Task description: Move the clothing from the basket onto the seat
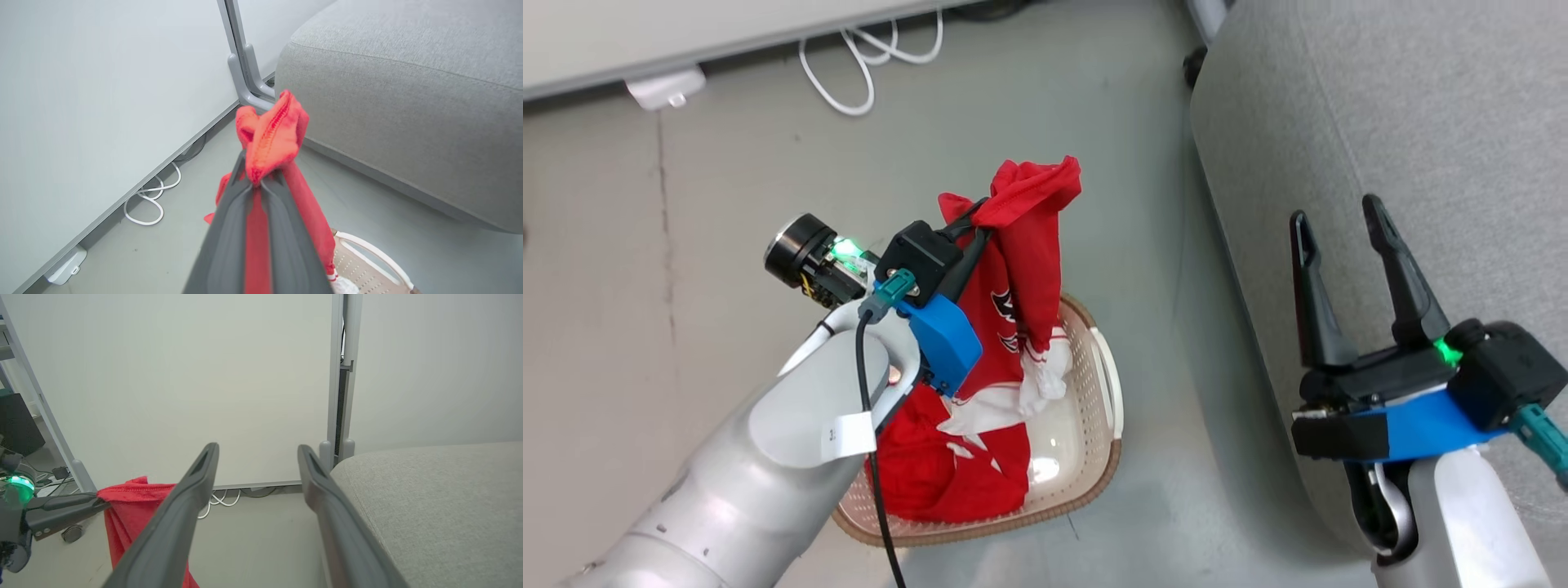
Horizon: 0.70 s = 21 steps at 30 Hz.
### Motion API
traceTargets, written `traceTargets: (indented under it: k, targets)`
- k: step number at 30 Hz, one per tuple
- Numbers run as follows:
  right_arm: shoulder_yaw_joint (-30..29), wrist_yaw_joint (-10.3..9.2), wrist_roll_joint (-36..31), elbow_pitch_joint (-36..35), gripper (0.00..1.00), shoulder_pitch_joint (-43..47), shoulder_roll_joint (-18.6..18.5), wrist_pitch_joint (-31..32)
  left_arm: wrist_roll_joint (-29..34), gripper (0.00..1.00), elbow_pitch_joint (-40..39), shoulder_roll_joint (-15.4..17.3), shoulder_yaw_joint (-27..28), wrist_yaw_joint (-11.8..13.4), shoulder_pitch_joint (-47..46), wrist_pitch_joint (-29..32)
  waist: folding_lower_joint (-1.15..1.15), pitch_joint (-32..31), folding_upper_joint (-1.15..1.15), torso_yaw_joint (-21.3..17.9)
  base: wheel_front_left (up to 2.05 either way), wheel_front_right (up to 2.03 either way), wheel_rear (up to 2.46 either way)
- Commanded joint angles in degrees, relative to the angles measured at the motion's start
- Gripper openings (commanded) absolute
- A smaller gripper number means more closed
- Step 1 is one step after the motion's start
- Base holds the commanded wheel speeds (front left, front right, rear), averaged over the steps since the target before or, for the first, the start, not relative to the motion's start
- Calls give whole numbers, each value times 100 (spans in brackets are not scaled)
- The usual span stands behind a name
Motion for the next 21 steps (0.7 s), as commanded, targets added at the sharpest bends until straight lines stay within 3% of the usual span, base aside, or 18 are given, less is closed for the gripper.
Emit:
traceTargets:
  k: [1, 12, 21]
  targets:
    - [-15, 1, -2, 34, 100, 136, -12, -22, 43, 0, -67, -2, 77, 17, 94, -30, 1, -246, 0, 54, 0, 0, 0]
    - [-74, 1, 51, 176, 100, 671, -12, -22, 282, 0, -744, -64, 773, 20, 537, -30, 1, -1153, 0, 158, 0, 0, 0]
    - [-117, 1, 108, 246, 100, 1107, -12, -22, 373, 0, -1117, -156, 1034, -16, 631, -30, 1, -1702, 0, 270, 0, 0, 0]
